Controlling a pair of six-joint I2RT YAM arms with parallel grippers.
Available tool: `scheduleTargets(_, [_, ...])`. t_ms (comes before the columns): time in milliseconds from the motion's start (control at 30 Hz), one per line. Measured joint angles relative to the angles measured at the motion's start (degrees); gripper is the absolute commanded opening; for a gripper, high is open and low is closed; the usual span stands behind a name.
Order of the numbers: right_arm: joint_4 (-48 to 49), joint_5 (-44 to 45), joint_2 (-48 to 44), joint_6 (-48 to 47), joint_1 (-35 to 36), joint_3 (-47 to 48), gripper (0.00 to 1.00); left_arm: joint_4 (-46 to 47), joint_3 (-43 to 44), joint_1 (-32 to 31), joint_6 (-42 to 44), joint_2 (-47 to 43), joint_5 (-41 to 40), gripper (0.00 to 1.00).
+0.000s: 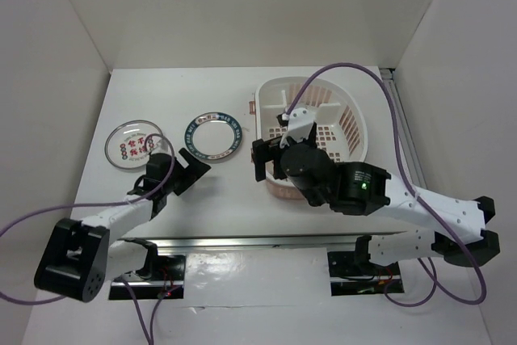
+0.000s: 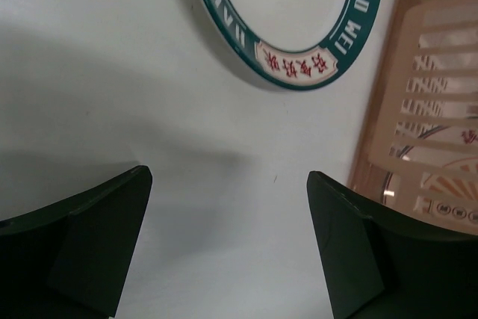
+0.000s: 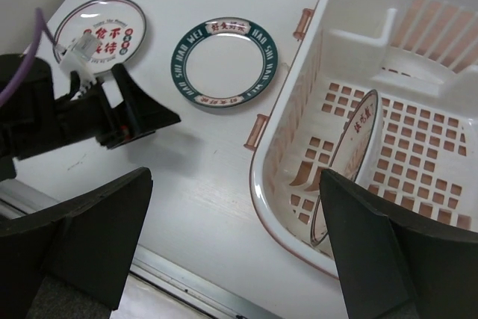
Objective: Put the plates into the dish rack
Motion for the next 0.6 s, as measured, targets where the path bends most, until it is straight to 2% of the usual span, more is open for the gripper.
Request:
scheduleTargets(167, [2.1, -1.8, 0.2, -1.6, 0.6, -1.7, 1.00, 11.8, 0.9, 0.0, -2.5, 10.6, -1.1, 0.98])
scheduleTargets(367, [3.4, -2.3, 0.8, -2.6, 1.3, -2.1, 1.00, 17.3, 6.7, -0.2, -5.0, 20.5, -3.7, 0.94])
scheduleTargets(433, [4.0, -2.3, 0.9, -2.8, 1.8, -2.2, 1.00, 17.7, 8.5, -0.4, -6.0, 22.6, -4.7, 0.89])
scheduleTargets(467, [4.3, -2.3, 0.9, -2.8, 1.9, -2.2, 1.00, 17.6, 9.0, -0.4, -6.4, 23.2, -5.1, 0.81])
scheduleTargets(500, [4.4, -2.3, 0.9, -2.9, 2.2, -2.2, 1.00, 17.4, 9.4, -0.4, -7.1, 23.7, -5.7, 0.78])
scheduleTargets(600, [4.6, -2.2, 0.9, -2.9, 2.9, -2.2, 1.00, 16.6, 9.9, -0.8, -8.6, 24.6, -7.5, 0.72])
